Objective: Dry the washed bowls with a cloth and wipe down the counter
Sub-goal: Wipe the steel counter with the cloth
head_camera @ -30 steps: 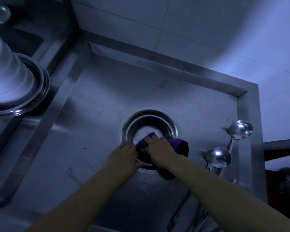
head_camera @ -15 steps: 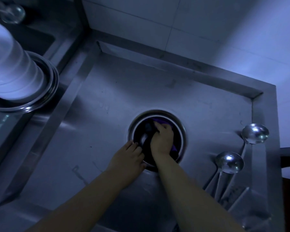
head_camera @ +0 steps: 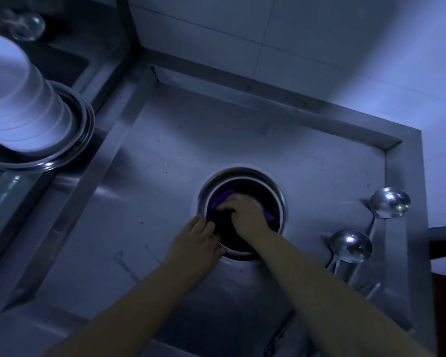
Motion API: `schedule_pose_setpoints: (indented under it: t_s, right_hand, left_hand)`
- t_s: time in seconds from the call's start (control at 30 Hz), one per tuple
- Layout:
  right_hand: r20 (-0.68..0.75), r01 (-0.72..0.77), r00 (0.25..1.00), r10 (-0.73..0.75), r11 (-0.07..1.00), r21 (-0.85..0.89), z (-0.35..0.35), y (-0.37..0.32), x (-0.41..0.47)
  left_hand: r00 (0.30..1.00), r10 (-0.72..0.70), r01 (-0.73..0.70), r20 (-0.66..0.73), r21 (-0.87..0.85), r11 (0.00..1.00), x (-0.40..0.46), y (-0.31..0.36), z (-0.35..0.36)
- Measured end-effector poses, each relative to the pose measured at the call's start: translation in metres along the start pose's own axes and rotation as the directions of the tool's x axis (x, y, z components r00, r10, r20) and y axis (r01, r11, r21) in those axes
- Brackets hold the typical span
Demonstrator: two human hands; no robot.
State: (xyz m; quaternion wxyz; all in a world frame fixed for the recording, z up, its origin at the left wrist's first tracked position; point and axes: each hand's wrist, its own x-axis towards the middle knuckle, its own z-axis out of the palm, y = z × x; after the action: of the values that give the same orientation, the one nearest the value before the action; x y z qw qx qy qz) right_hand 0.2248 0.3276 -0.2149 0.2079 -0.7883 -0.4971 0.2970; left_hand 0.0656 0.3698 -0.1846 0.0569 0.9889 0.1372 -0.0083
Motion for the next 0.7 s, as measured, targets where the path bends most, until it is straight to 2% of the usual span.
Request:
schedule_pose_setpoints:
  t_s: [0.07,0.13,0.27,0.4,0.5,0.57,0.7]
  right_hand:
    - [-0.121,-0.055,0.990,0.071,0.991,0.125,0.002,-0.006,0.001]
    - [-0.074,-0.088,0.992,0.105,0.974,0.207,0.007,-0.007,0.001]
    - [0.033,-0.070,0.997,0.065,0.977,0.201,0.008,-0.007,-0.005]
    - [0.139,0.124,0.982,-0.124,0.992,0.010,-0.002,-0.007,-0.015]
    - [0.233,0.180,0.960,-0.154,0.979,-0.095,-0.010,-0.008,-0.024]
    - [0.275,0.199,0.949,-0.156,0.970,-0.139,-0.016,-0.008,-0.032]
    - [0.354,0.294,0.914,-0.196,0.923,-0.247,-0.032,-0.006,-0.045]
  left_hand:
    - [0.999,-0.023,0.023,0.027,-0.007,1.000,-0.003,-0.001,-0.001]
    - [0.997,-0.077,0.077,0.016,-0.031,0.996,-0.008,-0.004,-0.001]
    - [0.977,-0.205,0.197,-0.061,-0.117,0.973,-0.005,-0.023,-0.001]
    - [0.982,-0.086,0.113,0.167,-0.154,0.982,0.015,-0.034,-0.002]
    - [0.935,-0.057,0.090,0.349,-0.077,0.993,0.026,-0.038,0.000]
    - [0.922,-0.042,0.050,0.384,-0.011,0.999,0.030,-0.038,-0.002]
    - [0.903,-0.105,0.094,0.417,0.048,0.994,0.030,-0.030,-0.007]
